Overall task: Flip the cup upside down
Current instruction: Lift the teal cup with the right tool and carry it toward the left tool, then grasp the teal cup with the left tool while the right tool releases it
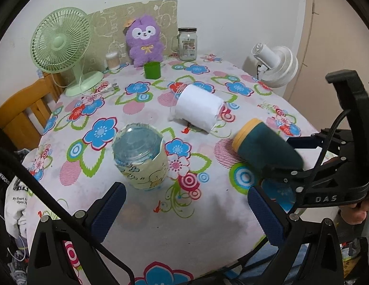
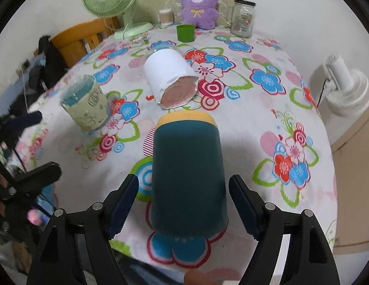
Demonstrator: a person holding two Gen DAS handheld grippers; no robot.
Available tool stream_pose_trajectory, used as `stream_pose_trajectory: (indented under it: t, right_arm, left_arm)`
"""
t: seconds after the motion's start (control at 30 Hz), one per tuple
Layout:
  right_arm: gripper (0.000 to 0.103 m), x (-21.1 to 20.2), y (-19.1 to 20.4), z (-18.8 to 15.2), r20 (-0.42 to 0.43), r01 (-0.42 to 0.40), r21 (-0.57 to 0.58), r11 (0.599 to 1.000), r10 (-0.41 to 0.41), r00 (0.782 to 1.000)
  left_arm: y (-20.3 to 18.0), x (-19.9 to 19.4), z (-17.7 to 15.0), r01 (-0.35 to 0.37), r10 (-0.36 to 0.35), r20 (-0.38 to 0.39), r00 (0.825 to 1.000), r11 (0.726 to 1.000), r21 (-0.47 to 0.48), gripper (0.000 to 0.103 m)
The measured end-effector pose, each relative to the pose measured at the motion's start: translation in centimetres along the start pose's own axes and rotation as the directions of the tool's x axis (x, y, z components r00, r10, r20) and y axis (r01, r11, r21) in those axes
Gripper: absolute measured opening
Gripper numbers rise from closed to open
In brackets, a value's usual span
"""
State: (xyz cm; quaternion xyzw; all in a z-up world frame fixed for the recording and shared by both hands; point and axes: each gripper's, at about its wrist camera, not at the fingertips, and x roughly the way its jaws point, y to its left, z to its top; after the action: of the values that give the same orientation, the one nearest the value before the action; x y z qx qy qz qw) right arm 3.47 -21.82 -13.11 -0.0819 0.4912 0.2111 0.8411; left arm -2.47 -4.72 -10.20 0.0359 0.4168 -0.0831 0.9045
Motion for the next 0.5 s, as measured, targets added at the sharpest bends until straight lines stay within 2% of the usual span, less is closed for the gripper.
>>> stream_pose_trajectory:
  t: [0.13,0.37,0.5]
  right_arm:
    - [0.08,-1.7,-1.2,-0.5,0.006,-0.054,0.05,0.997,0.054,0.999]
    - [0.081,-6.5,-4.8,-1.9,0.073,-0.028,0.111,0.993,0.02,0.997]
    - [0.081,-8.4,-7.5,-3.2,0.112,-0.022,0.179,0.984,0.002,0.994]
  left_arm:
    - [-0.6,-0.5,1.1,0.022,-0.022,0.013,1.0,1.0,0.001,0.103]
    - [-2.5,-0.2,3.2,0.107,-0.106,0.014,0.994,0.994,-0.023,0.103]
    - [-4.2,0.9,4.5,0.188,-0.189,-0.011,0.982,0.98,-0.058,0.103]
